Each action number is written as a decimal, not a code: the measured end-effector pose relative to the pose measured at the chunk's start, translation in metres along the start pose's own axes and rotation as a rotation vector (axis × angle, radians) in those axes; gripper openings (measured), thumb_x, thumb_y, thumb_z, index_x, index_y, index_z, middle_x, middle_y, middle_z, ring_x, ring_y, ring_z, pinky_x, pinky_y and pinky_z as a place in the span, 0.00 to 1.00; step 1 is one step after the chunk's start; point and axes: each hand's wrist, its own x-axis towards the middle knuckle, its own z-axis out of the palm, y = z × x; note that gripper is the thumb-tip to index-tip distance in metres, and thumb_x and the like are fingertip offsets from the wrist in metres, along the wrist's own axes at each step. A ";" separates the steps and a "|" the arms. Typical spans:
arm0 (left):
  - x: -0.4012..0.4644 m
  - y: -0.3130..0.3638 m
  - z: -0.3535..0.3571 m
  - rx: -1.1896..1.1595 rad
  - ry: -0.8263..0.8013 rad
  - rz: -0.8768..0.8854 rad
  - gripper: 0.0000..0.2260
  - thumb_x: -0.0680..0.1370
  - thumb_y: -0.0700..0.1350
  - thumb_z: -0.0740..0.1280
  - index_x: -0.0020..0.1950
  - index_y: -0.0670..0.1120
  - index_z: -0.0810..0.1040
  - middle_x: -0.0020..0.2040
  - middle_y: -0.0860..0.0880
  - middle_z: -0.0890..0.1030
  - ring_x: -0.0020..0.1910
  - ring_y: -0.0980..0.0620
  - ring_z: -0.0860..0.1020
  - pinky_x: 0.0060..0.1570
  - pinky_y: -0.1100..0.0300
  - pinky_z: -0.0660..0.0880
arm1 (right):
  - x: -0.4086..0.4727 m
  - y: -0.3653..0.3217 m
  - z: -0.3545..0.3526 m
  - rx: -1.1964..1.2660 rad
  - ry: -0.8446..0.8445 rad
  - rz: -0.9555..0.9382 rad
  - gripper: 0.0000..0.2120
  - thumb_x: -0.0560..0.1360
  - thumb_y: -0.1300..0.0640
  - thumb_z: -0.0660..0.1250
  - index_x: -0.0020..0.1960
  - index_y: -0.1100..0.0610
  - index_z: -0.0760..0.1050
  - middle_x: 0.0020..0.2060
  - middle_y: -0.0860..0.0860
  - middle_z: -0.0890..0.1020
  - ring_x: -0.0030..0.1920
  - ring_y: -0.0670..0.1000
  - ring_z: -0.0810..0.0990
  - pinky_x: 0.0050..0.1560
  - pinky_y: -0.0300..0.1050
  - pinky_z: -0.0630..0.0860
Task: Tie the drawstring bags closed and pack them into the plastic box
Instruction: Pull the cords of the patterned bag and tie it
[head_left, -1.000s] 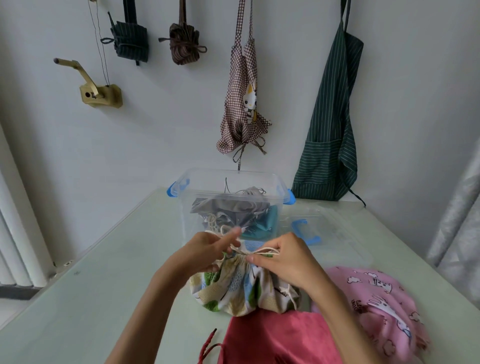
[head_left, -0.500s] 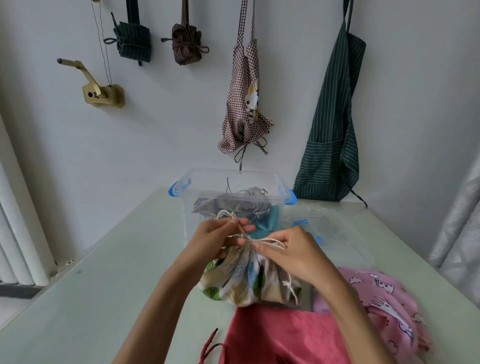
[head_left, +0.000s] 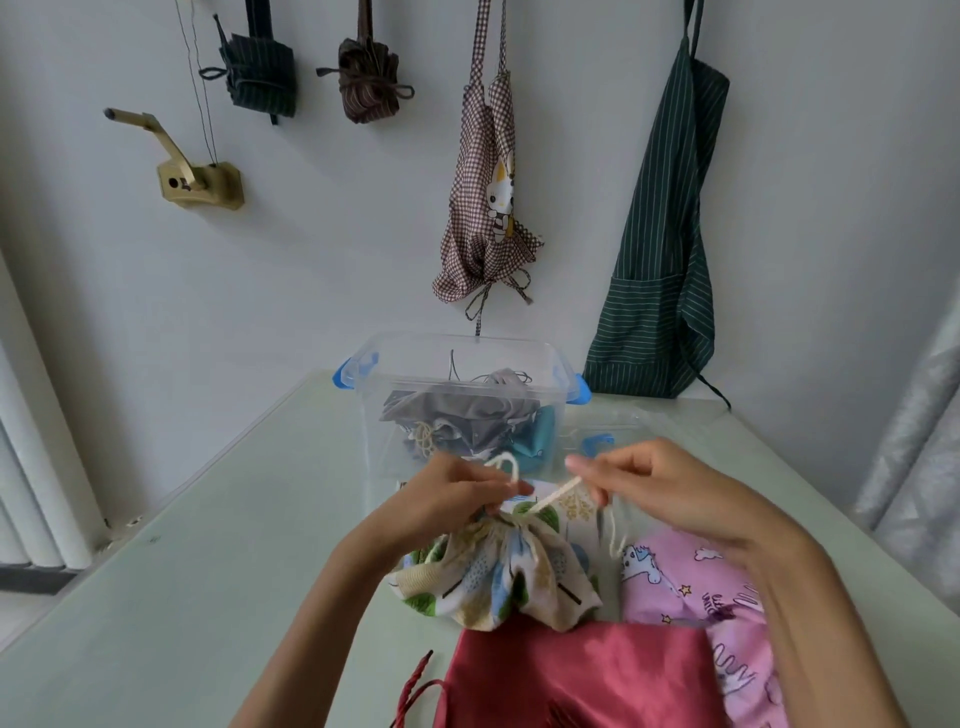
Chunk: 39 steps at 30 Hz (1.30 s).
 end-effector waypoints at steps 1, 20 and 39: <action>-0.001 0.001 0.003 0.041 -0.053 0.014 0.11 0.79 0.42 0.64 0.48 0.36 0.82 0.24 0.50 0.70 0.23 0.60 0.59 0.24 0.72 0.59 | 0.000 -0.001 -0.001 0.019 0.036 -0.014 0.20 0.68 0.36 0.62 0.29 0.51 0.76 0.30 0.50 0.71 0.33 0.43 0.69 0.39 0.30 0.66; -0.008 0.003 -0.004 -0.085 -0.120 -0.073 0.12 0.79 0.50 0.63 0.42 0.51 0.85 0.36 0.53 0.74 0.33 0.57 0.65 0.30 0.67 0.61 | 0.037 0.000 0.025 -0.196 -0.100 -0.100 0.20 0.76 0.67 0.59 0.52 0.43 0.77 0.54 0.43 0.78 0.55 0.48 0.75 0.51 0.39 0.74; -0.002 -0.001 -0.004 -0.542 0.028 -0.238 0.07 0.73 0.43 0.71 0.49 0.43 0.84 0.32 0.54 0.81 0.25 0.64 0.73 0.21 0.73 0.62 | 0.002 -0.010 0.017 0.169 0.036 -0.209 0.15 0.71 0.45 0.66 0.34 0.55 0.80 0.19 0.49 0.67 0.22 0.46 0.62 0.26 0.36 0.62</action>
